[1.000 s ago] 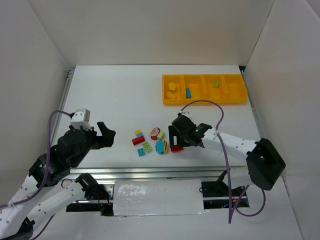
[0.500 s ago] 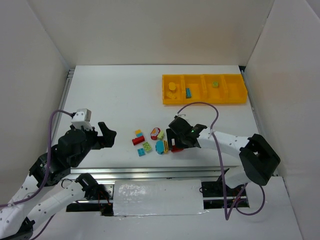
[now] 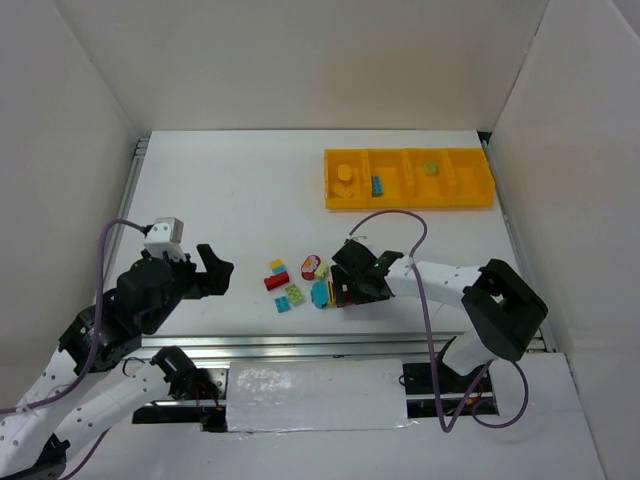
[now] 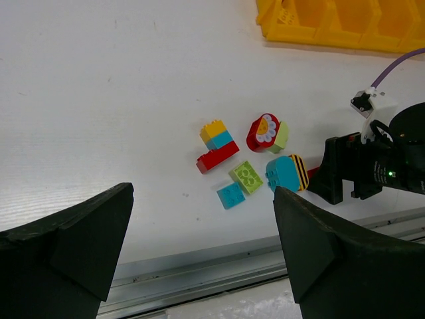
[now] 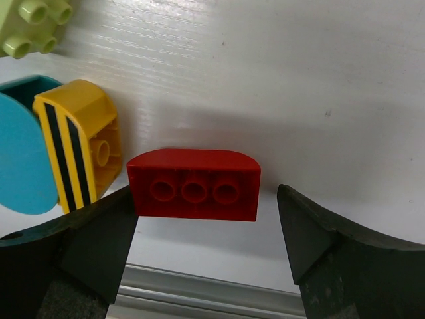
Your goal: Sort the legos into containers by color
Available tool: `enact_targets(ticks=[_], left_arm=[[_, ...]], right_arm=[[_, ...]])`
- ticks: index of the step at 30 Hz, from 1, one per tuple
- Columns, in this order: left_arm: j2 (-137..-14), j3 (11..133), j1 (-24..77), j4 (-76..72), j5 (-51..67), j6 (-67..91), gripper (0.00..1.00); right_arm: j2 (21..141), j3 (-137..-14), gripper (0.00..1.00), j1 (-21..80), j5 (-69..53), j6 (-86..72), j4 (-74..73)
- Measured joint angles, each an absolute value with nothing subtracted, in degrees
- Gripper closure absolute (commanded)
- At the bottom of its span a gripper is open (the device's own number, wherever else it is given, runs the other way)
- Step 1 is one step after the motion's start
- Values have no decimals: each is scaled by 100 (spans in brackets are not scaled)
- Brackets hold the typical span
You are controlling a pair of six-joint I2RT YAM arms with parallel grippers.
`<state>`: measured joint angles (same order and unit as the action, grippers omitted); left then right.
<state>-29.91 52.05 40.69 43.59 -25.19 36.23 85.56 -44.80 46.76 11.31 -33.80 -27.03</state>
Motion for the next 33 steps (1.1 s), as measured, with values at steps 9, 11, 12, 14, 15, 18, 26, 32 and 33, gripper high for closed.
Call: enact_targets(ticks=[9,11,12,14,15,18,26,32,33], left_arm=[[-2978,5137,4069,4327,-2515,3621,1],[-2978,5131,4069,4324,-2504,3621,0],[-2978,5131,4071,4322,-2499,3621,0],[-2978,5131,4071,4324,-2495,3621,0],[-2978,5131,4071,4324,-2495,3621,0],[-2974,5131,4082,4324,-2495,3621,0],[-2860,5131,4134,4327,-2506,3623,0],[-2808,5131,4200,4329,-2508,3623,1],[-2790,5131,4211,4329,-2515,3623,0]], right_arm=[[8722,-4574,52,4681,1221,-3402,-2773],[8705,-4574,56,4678,1219,-3402,-2775],[8680,-4574,57,4678,1219,-3400,-2770],[8611,-4591,59,4661,1223,-3382,-2779],[8569,-4626,59,4615,1208,-3356,-2799],[8436,-4858,60,4263,1127,-3280,-2825],[8318,-6270,58,1881,989,-3105,-2735],[9459,-7791,59,301,1293,-3474,-2475],[9797,-8114,61,126,1337,-3551,-2508]])
